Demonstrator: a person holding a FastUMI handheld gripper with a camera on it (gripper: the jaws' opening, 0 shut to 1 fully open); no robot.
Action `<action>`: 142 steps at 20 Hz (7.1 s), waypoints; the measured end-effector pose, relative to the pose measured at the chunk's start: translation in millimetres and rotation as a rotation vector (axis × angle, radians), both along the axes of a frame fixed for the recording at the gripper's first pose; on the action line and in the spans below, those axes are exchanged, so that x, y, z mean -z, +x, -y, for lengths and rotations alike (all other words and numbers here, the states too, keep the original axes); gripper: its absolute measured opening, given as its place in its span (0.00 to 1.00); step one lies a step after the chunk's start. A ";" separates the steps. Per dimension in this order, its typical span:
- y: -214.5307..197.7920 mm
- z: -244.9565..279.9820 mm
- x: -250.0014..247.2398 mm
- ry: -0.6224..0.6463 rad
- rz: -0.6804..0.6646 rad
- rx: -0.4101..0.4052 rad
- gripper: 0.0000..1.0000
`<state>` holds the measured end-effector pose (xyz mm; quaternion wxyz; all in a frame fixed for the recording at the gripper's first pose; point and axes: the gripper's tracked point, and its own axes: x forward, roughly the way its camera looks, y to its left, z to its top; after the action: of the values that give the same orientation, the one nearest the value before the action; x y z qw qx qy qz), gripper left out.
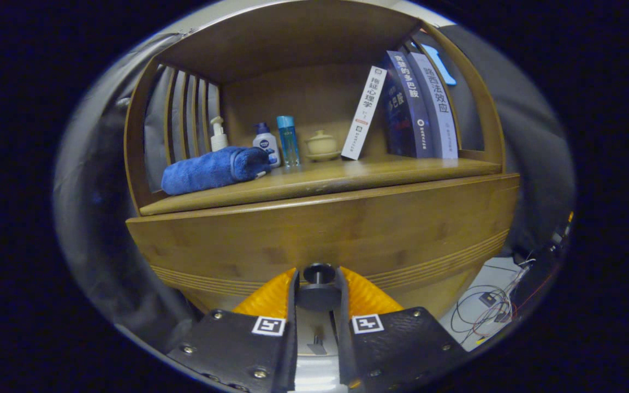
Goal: Pull open the drawer, take out the items inside it, and place them on the countertop above the cabinet.
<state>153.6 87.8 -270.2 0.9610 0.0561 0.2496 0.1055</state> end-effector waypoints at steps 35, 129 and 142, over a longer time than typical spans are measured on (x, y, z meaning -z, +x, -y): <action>-131.0 36.0 -26.1 0.037 -0.030 0.072 0.30; -34.3 41.7 21.4 -0.196 -0.793 0.264 0.62; -30.3 45.6 -5.4 -0.202 -0.726 0.300 0.35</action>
<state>123.3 42.2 -264.7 0.8159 0.0309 0.5707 -0.0877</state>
